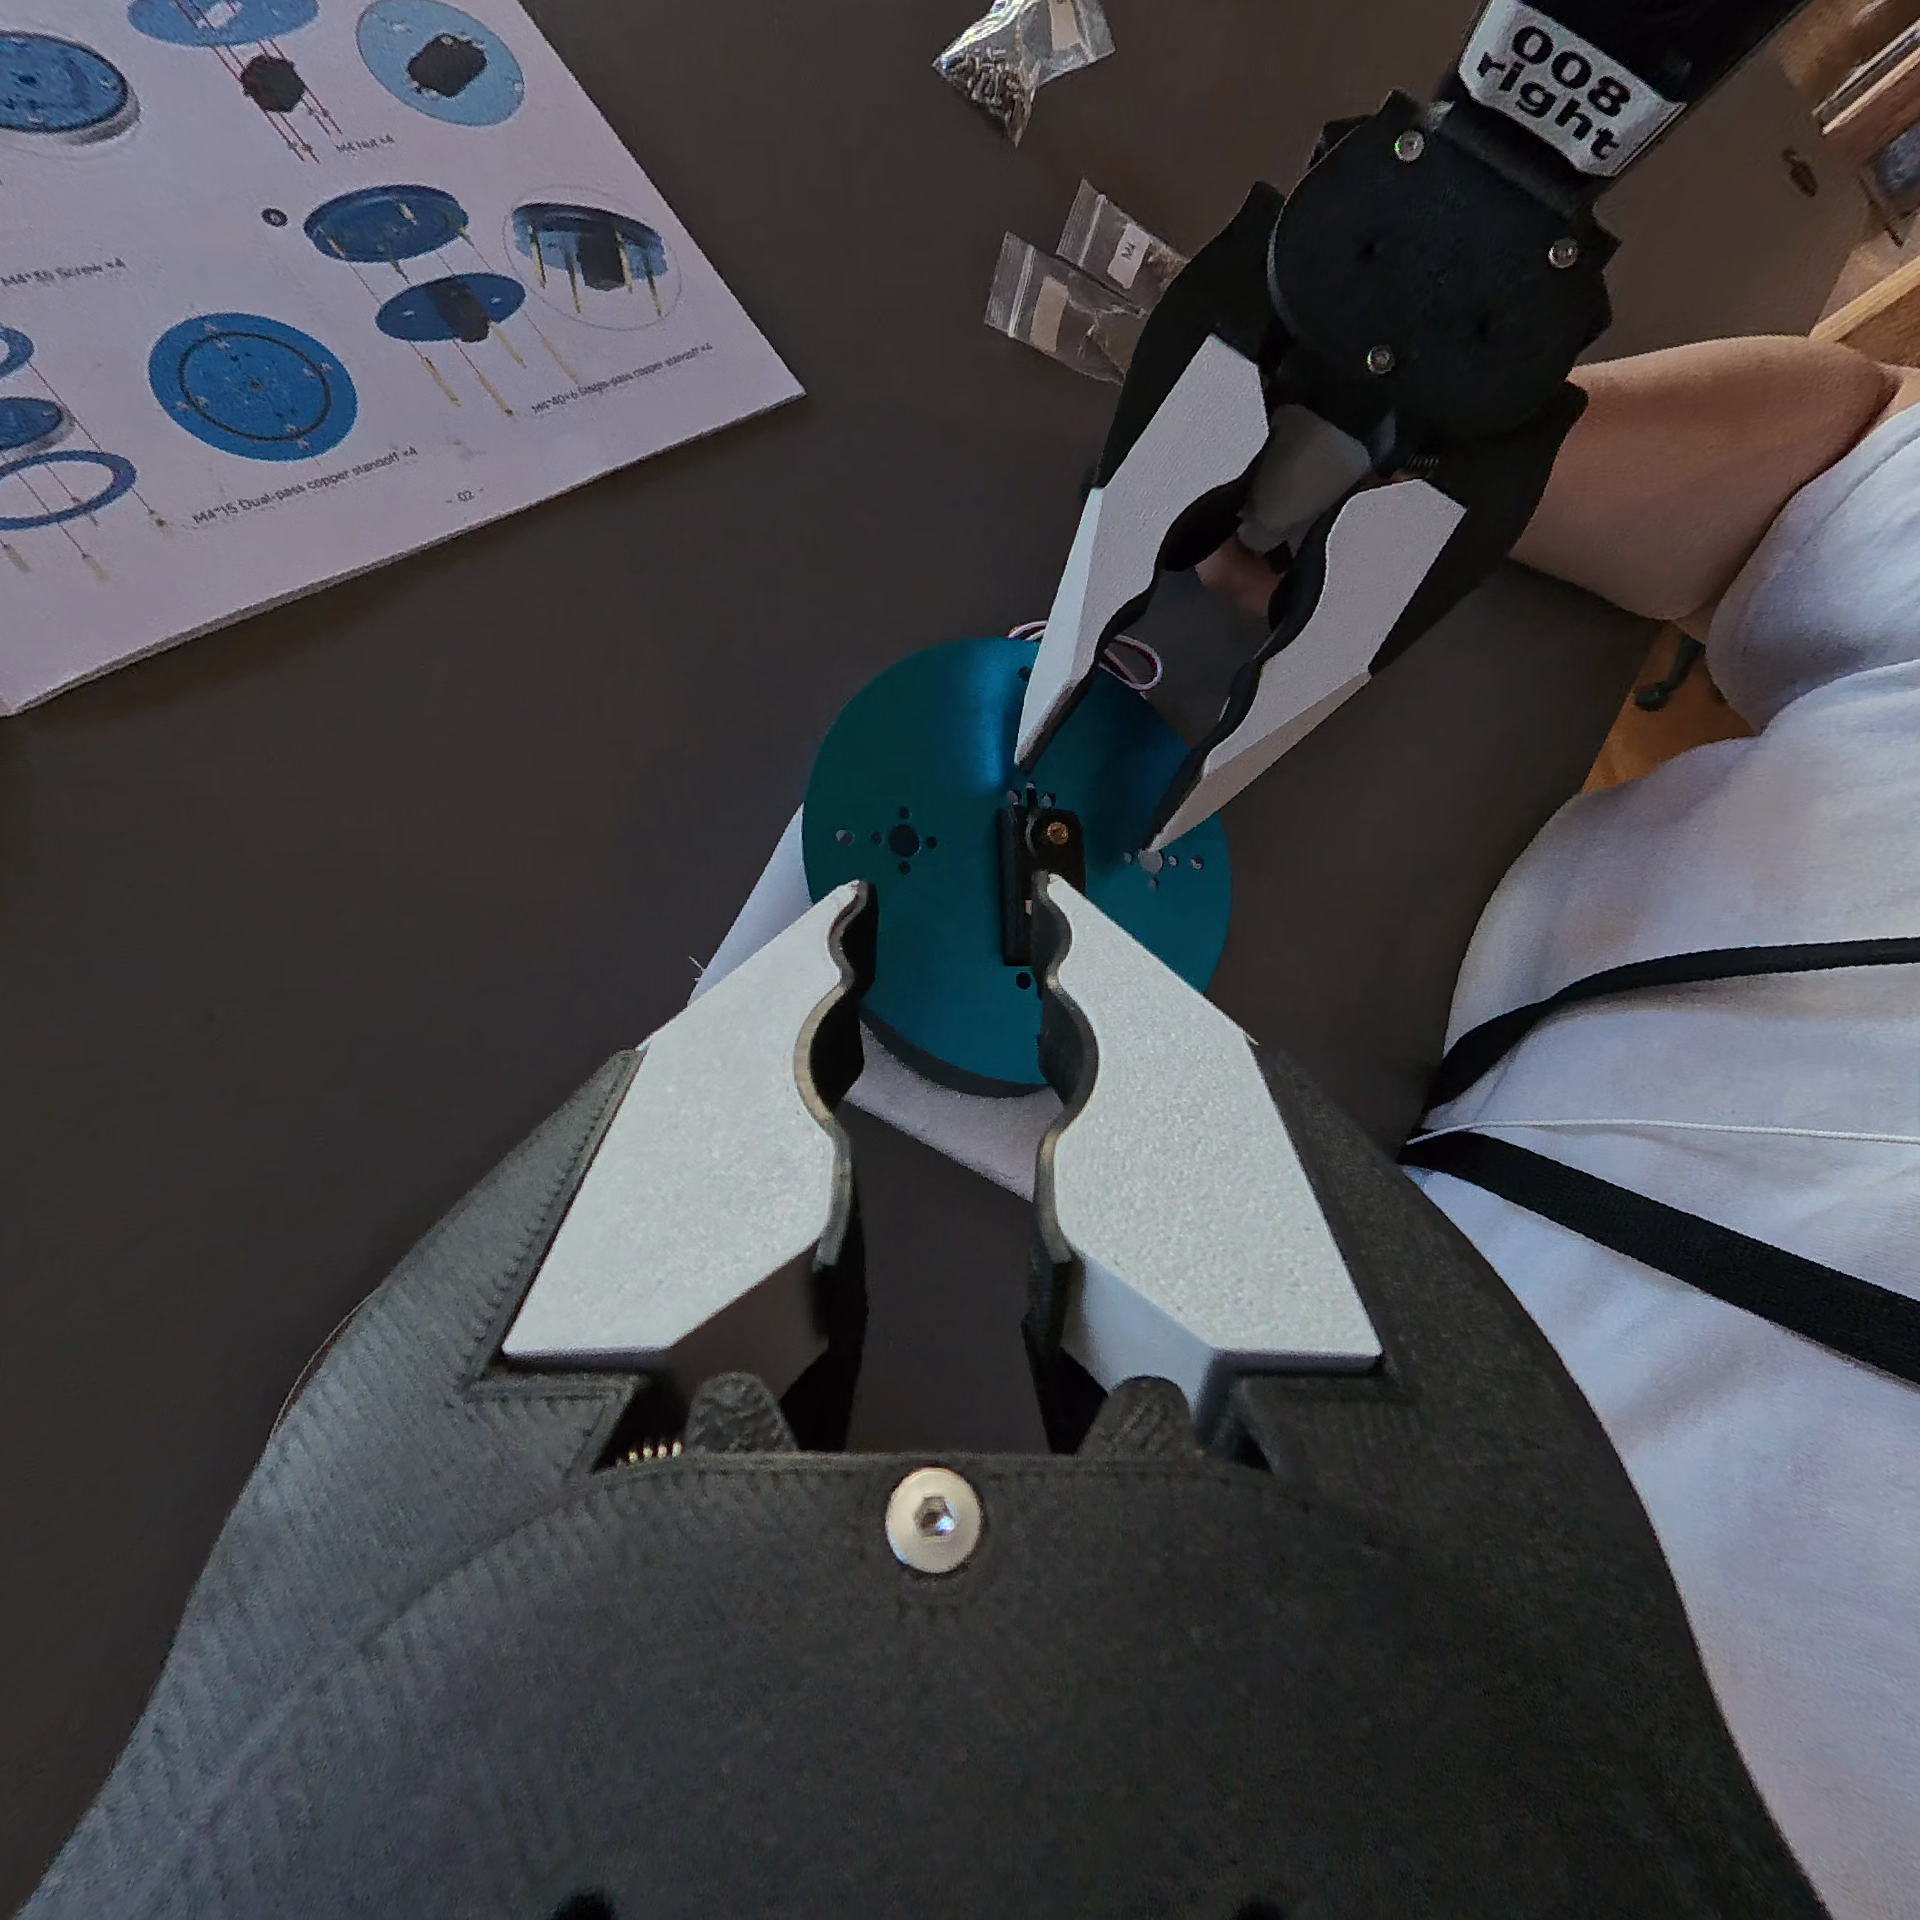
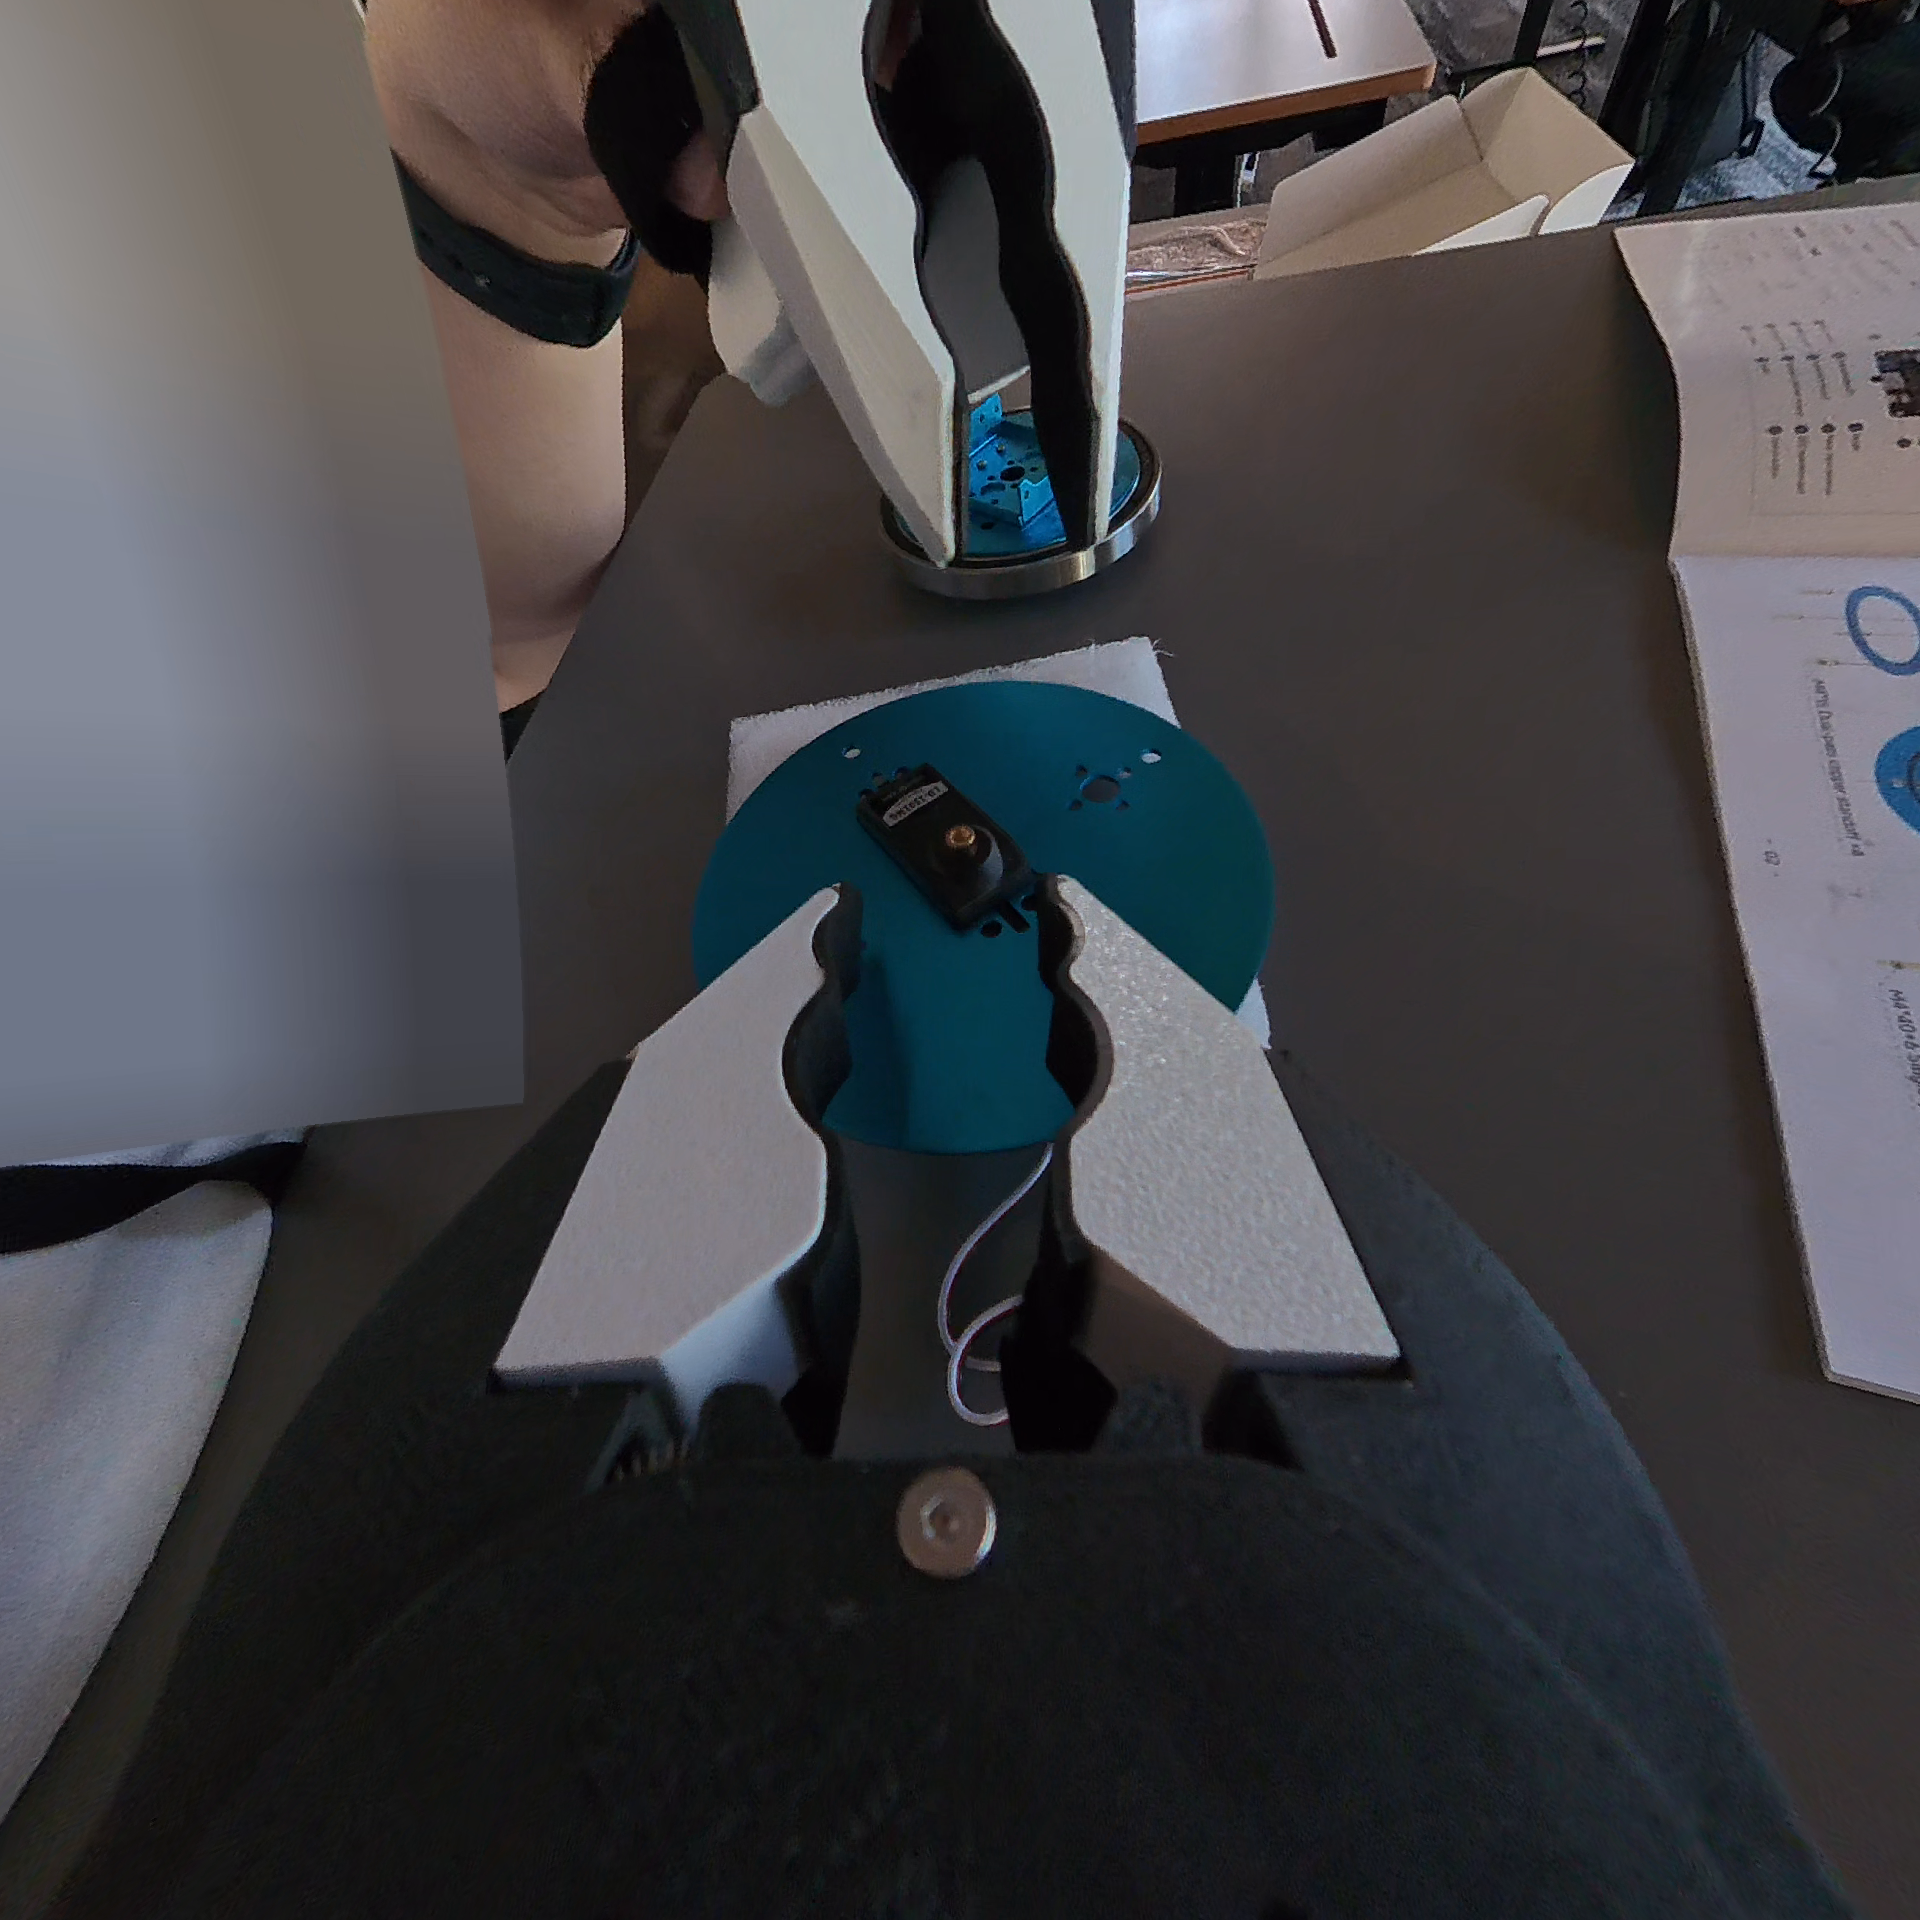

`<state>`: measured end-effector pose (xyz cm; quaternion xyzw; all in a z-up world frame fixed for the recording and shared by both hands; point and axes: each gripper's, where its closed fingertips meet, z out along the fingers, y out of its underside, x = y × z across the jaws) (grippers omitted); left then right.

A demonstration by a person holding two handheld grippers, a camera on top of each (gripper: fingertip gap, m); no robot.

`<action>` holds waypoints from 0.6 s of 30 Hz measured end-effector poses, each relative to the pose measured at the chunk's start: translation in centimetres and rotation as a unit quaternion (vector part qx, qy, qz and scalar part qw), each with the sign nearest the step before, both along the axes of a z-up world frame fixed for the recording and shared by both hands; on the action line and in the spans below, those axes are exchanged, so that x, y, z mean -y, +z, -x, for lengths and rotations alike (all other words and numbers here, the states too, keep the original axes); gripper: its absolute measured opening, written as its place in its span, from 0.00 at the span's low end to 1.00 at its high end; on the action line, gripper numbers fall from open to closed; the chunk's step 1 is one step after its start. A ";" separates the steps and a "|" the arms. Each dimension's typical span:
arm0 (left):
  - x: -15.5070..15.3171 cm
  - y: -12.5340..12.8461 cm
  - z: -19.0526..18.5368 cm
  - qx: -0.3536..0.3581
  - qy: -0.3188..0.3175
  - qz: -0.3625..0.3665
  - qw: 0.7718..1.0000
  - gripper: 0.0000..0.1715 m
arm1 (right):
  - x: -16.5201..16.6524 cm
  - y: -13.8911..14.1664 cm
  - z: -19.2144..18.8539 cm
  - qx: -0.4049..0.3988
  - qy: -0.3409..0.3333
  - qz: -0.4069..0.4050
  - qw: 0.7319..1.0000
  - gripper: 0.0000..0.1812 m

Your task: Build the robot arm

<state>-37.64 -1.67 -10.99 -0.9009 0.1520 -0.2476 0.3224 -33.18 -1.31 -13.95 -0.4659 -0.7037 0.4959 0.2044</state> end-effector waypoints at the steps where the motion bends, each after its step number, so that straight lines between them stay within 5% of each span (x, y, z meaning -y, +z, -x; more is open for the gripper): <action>1: 0.0 0.0 0.0 0.001 0.000 0.000 1.000 0.17 | 0.0 0.1 0.0 -0.001 0.000 0.001 1.000 0.18; 11: 0.5 2.9 2.7 -0.002 0.055 -0.097 0.994 0.16 | -2.7 4.2 0.3 -0.093 -0.056 -0.010 0.994 0.25; 18: 5.5 8.1 7.7 -0.032 0.157 -0.281 0.946 0.16 | -7.9 11.7 -1.1 -0.206 -0.173 -0.027 0.963 0.31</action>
